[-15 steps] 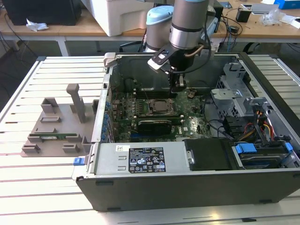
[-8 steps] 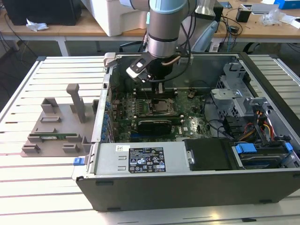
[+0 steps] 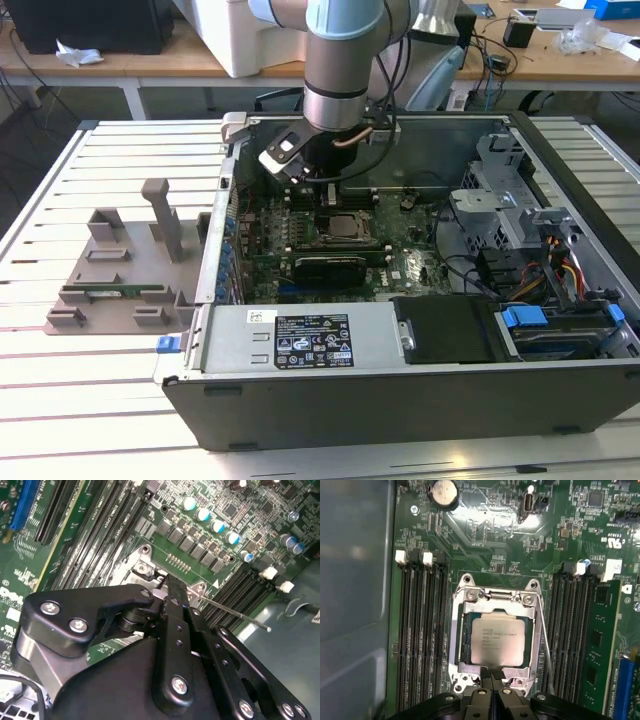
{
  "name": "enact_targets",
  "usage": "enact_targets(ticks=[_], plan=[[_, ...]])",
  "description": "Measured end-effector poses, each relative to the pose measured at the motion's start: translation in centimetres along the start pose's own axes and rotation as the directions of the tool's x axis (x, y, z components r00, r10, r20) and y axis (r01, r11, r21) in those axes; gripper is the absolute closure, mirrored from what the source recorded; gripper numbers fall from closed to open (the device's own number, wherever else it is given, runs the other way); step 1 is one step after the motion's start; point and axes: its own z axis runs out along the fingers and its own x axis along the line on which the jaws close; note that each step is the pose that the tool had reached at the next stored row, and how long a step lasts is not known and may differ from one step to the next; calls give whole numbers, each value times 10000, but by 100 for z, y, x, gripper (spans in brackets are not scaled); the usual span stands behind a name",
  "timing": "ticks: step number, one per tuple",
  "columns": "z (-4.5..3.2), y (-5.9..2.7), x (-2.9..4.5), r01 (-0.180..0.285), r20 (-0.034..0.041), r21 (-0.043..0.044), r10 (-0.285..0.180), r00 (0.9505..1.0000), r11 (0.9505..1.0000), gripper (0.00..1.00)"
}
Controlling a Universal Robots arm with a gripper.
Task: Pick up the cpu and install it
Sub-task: 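Close the cpu cover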
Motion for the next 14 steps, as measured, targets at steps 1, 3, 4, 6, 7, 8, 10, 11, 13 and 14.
enact_targets(ticks=[1,3,4,6,7,8,10,11,13,14], plan=[[16,-3,0,1,0,1,-1,10000,10000,89],[29,3,0,0,4,3,0,10000,10000,89],[30,12,0,0,0,0,0,10000,10000,89],[29,36,-2,1,0,0,-1,10000,10000,89],[28,48,-3,0,0,1,0,10000,10000,89],[27,66,-4,0,-3,2,0,10000,10000,89],[21,128,-8,5,-7,-3,-5,10000,10000,89],[8,138,-7,4,-15,-6,-4,10000,10000,89],[-20,213,-15,3,-11,36,-3,10000,10000,89],[-25,292,-23,4,-15,108,-4,10000,9999,89]])
